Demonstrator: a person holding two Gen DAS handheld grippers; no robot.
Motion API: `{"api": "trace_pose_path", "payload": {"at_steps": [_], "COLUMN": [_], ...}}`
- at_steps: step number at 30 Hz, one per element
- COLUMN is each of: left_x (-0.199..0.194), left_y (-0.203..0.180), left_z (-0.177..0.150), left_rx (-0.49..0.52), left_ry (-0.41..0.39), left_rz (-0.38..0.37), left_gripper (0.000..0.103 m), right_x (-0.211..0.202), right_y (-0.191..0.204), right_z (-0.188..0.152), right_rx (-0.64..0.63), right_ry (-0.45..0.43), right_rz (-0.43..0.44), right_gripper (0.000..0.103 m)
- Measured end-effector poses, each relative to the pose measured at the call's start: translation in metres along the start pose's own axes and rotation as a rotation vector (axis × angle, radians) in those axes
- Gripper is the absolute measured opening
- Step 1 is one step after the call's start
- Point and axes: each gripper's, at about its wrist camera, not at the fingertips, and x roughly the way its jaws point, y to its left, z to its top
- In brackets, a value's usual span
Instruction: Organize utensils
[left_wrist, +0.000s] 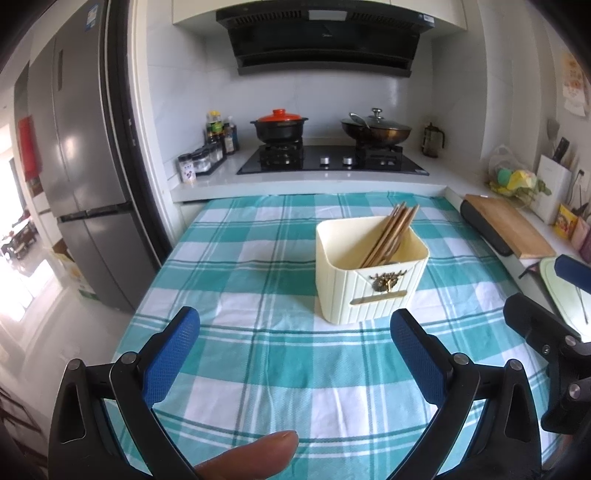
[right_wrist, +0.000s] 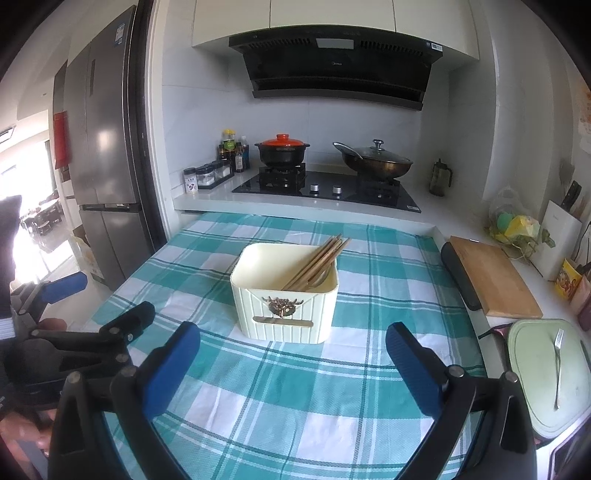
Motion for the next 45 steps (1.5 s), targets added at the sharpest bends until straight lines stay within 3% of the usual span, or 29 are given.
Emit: {"api": "trace_pose_path", "payload": {"at_steps": [45], "left_x": [0.001], "left_y": [-0.002], "left_z": [0.0018], "left_rx": [0.018], "left_ry": [0.005], "left_rz": [0.021], "left_gripper": [0.103], "right_x": [-0.0072], "right_y": [-0.0087], "right_z": [-0.0025], "right_rx": [0.013], "right_ry": [0.009], "right_rz": [-0.044], "right_gripper": [0.102]}}
